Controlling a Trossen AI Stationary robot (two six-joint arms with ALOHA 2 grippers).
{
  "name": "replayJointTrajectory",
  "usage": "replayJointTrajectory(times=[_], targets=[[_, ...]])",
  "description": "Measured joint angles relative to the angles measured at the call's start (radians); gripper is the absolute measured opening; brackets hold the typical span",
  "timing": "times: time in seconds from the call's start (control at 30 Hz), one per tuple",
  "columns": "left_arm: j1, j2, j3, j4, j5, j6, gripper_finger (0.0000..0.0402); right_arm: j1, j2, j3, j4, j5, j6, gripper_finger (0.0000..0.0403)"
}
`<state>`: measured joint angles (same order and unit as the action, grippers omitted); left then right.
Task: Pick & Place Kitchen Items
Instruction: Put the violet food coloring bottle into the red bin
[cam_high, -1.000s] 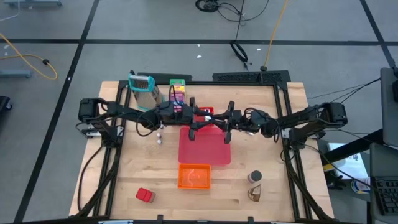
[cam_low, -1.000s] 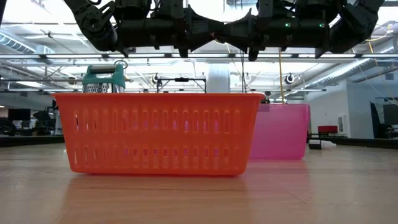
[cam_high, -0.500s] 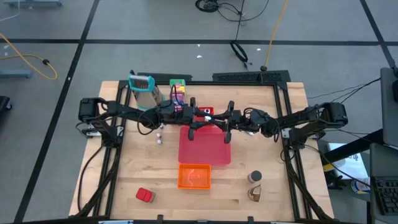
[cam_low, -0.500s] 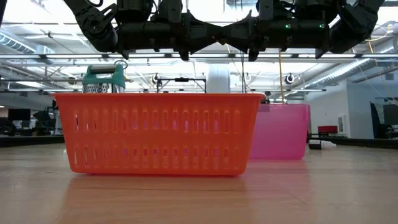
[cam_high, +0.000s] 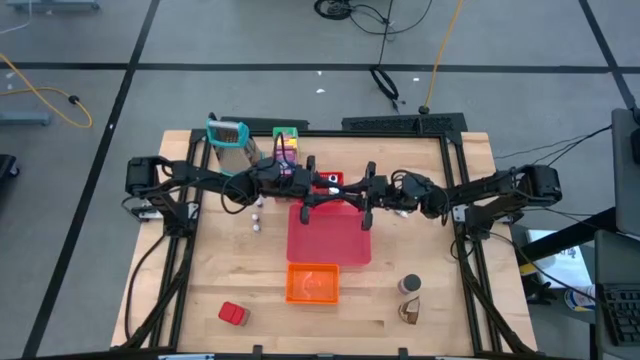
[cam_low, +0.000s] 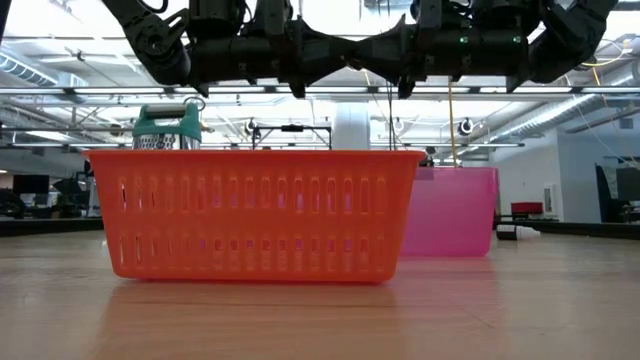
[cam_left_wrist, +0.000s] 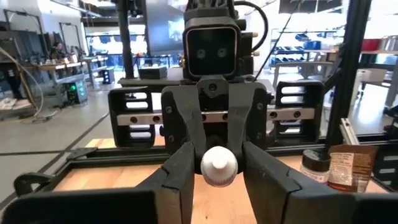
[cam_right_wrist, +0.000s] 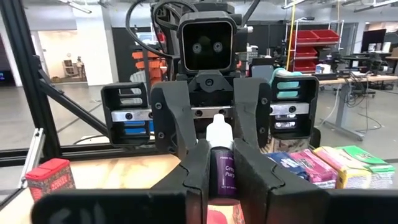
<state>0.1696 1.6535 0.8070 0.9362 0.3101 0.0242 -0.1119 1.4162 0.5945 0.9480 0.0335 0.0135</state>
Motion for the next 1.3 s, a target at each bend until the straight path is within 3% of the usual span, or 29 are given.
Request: replayJointTrajectory(times=[0.13,0.33,0.7,0.93,1.3], targets=[[0.0,0.0,0.0,-0.004,0.0,-0.004,0.008,-0.01,-0.001,-0.001,-0.016,-0.003,0.0,0.0044],[0.001,0.0,0.0,-0.006,0.002,-0.007,0.0077,-0.012,-0.002,-0.001,-0.042,0.0,0.0,0.0044],[0.018,-0.01,0.0,-0.068,-0.012,-0.046,0.0115,-0.018,-0.002,-0.004,-0.08,0.017,0.001,0.0045],[0.019,-0.028,0.002,-0.061,0.067,-0.033,0.0118,-0.027,-0.002,-0.006,-0.096,0.033,0.0,0.0045],[0.066,-0.029,0.002,-0.188,0.005,-0.019,0.0119,-0.026,-0.017,-0.006,-0.102,0.023,0.0,0.0045]])
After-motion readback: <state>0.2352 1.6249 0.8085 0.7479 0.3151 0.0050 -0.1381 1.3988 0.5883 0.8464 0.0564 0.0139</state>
